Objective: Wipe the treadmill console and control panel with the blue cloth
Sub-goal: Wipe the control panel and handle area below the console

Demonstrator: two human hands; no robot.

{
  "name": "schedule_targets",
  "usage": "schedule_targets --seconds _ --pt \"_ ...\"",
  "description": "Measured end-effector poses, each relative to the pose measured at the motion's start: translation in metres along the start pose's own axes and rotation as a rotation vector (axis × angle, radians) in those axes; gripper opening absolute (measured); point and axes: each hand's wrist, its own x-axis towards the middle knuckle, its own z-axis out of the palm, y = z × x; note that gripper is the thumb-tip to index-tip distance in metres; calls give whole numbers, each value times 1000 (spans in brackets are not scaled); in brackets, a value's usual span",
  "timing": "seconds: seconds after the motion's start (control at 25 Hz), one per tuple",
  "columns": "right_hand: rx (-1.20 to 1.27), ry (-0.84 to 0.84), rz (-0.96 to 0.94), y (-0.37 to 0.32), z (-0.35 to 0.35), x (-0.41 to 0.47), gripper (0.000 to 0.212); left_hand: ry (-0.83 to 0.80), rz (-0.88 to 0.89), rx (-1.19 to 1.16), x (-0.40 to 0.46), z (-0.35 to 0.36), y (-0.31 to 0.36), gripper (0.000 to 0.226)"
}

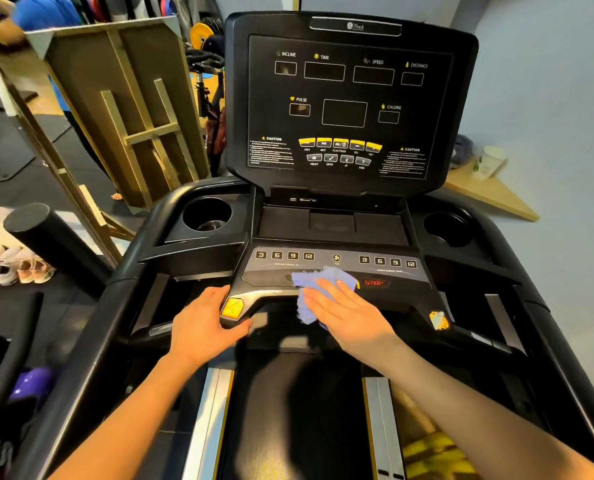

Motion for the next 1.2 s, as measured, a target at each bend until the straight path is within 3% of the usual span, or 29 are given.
schedule_targets --seconds 0.2,0.28,0.48,0.6,0.68,0.8,0.92,1.04,1.12,1.2 --pt "-51 19 16 19 -17 -32 64 3 1 21 1 0 0 70" --pt "-76 -35 45 31 -25 -45 71 4 -1 31 1 0 1 69" --pt "-70 -123 193 52 -39 -83 77 -1 -9 38 0 -1 1 66" --pt "-62 -30 268 62 -40 -100 64 -8 -18 42 1 0 1 67" --pt "-68 -43 271 65 -42 -101 61 -8 -20 38 1 0 1 67" --pt "73 -69 443 55 -49 -93 58 -4 -14 25 1 0 2 65" --pt "355 -6 538 49 -49 -71 51 -6 -20 22 0 0 1 65" --pt "759 259 775 72 -40 -45 62 -17 -24 39 1 1 -1 70" --pt "756 337 848 87 -31 -28 56 -20 -25 35 1 2 -2 69" --pt "543 318 884 84 -30 -10 40 -19 -22 25 1 3 -3 69"
